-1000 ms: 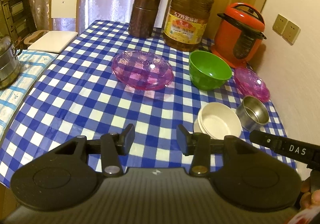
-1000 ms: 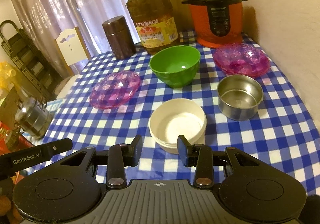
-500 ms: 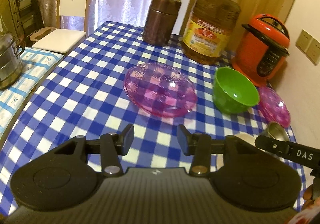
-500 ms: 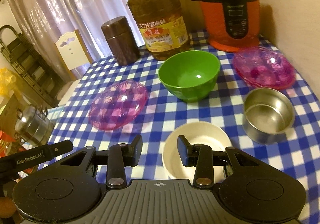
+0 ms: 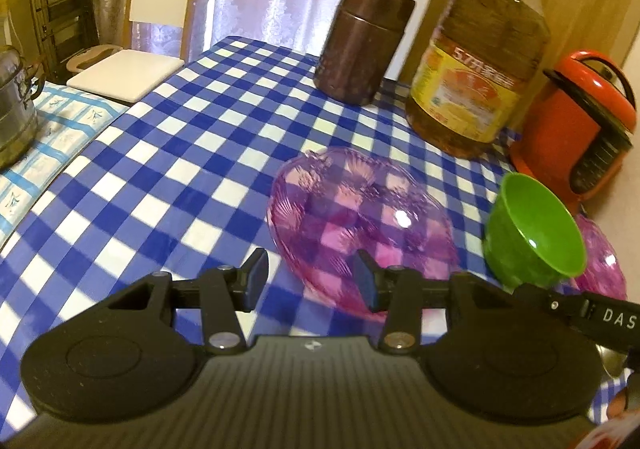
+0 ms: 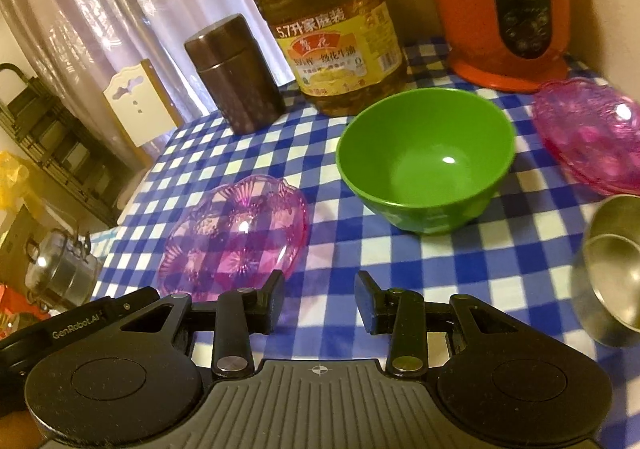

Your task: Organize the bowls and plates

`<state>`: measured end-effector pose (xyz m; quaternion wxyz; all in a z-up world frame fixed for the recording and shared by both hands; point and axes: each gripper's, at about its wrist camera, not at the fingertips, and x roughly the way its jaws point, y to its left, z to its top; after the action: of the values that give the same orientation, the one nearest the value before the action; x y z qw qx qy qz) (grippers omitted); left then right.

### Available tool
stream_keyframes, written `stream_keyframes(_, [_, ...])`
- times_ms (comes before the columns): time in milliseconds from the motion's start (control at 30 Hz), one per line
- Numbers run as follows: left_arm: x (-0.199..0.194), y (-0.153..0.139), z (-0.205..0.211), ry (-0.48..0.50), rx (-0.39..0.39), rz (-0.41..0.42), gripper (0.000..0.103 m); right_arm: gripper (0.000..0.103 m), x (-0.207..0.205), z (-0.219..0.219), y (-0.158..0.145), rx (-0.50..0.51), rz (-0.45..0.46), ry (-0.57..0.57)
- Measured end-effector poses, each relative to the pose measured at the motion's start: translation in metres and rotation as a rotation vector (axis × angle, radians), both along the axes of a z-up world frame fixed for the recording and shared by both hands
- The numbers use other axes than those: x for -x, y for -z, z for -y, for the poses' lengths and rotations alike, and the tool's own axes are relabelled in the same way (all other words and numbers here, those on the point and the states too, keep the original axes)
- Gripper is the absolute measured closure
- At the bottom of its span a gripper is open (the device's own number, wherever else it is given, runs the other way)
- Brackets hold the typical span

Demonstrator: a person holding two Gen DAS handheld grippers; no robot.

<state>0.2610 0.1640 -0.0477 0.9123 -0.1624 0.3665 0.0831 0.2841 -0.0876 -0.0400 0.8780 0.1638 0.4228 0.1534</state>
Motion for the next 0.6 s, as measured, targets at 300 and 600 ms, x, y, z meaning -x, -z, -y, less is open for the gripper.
stream_keyframes(300, [-0.029, 0.019, -0.019, -0.044, 0.022, 0.038, 0.062, 0.064, -0.038, -0.020, 0.025, -0.019, -0.012, -0.007])
stream_keyframes(600, [-0.036, 0.036, -0.024, -0.044, 0.027, 0.025, 0.077, 0.064, -0.059, -0.036, 0.044, -0.043, -0.038, -0.010])
